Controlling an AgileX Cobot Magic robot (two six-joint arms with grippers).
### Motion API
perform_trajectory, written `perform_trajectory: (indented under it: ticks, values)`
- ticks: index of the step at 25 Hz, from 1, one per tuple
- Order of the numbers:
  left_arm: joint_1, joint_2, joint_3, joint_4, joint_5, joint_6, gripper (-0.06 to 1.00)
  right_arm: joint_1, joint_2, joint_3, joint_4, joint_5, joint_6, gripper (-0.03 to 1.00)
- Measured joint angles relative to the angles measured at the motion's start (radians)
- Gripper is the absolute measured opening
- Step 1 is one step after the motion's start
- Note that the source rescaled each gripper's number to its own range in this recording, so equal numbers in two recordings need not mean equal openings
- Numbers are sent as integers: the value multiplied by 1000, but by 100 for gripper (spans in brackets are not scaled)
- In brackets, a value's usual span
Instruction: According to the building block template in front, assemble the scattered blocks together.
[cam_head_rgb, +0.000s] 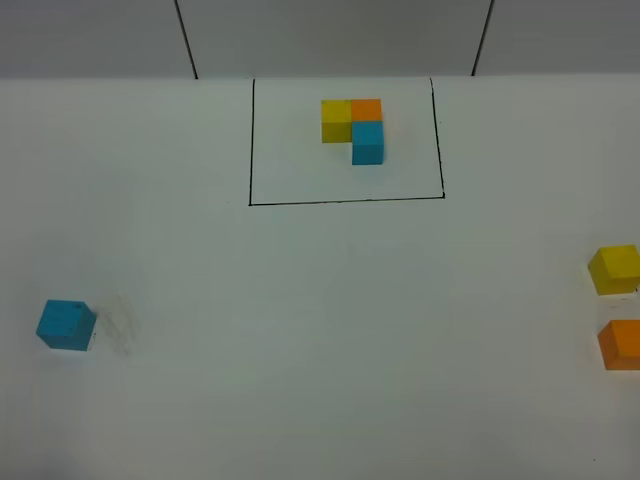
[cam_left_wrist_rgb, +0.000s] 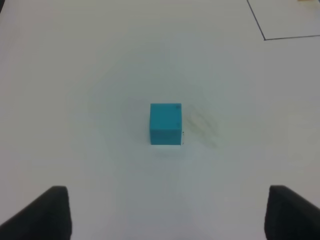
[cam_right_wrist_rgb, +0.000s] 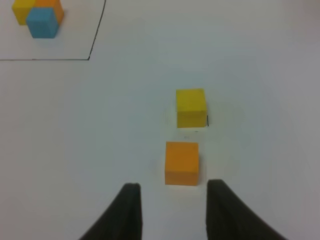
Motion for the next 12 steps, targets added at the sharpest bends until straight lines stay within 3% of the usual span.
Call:
perform_trajectory:
  ticks: [12]
  values:
    - [0,0,0,0,2,0,65,0,0,0,0,0,0,7]
